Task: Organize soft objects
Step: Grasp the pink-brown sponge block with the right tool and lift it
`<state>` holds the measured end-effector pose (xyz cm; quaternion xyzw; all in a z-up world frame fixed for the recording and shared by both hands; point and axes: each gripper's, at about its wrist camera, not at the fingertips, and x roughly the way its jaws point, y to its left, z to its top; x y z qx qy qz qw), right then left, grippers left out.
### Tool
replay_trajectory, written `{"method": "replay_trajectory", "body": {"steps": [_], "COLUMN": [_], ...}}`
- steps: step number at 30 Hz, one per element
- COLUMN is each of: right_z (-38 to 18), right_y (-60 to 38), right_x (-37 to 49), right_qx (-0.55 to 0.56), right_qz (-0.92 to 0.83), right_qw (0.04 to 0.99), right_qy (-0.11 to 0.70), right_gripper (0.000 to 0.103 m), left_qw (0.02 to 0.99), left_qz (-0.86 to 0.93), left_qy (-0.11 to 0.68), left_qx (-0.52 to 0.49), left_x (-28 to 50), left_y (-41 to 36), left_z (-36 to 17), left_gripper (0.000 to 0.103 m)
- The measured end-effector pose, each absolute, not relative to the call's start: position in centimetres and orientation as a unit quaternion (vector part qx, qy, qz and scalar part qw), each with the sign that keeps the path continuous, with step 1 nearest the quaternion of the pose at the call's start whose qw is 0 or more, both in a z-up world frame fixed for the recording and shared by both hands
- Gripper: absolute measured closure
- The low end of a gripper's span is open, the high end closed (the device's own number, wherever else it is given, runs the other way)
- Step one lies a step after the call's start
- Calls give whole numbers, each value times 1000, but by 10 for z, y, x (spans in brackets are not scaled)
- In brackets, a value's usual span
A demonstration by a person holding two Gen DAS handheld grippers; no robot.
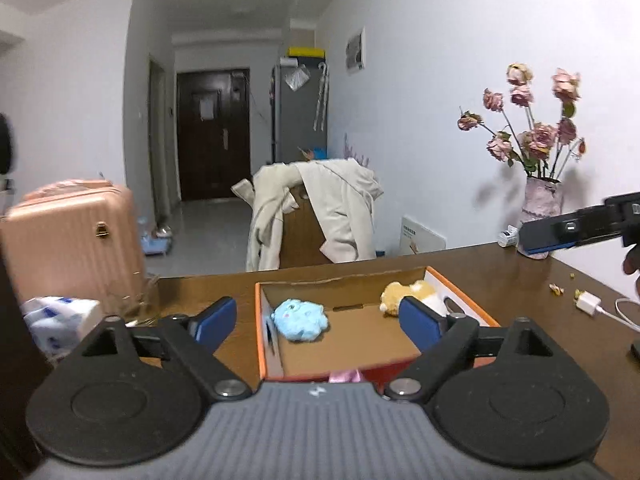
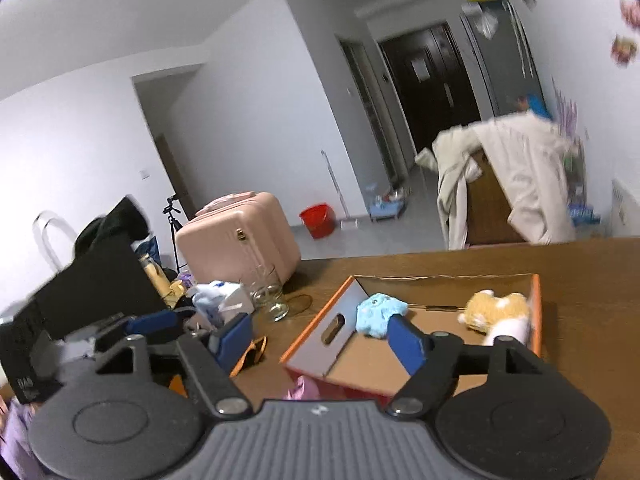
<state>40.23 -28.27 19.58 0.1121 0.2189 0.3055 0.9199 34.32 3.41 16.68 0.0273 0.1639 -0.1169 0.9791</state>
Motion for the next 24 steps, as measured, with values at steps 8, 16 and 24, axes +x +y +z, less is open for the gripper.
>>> {"method": "replay_trajectory", "body": {"steps": [8,16,24], "right_z": [153,83,46], "right_y": [-297,-275,-256], "right_x": [275,217,240], "right_qx": [40,45,51], "right_qz": [261,223,216], "right_qw": [954,959,954], "right_qy": [140,171,203], "right_gripper": [16,14,14], "left_qw": [985,983,982], "left_qz": [-113,-124,-92], "left_qy": [128,122,146], "left_qx": [21,61,76], "left_x": [235,190,213], "left_y": [20,9,2], "left_z": [135,99,79], "left_gripper": [1,0,0]}}
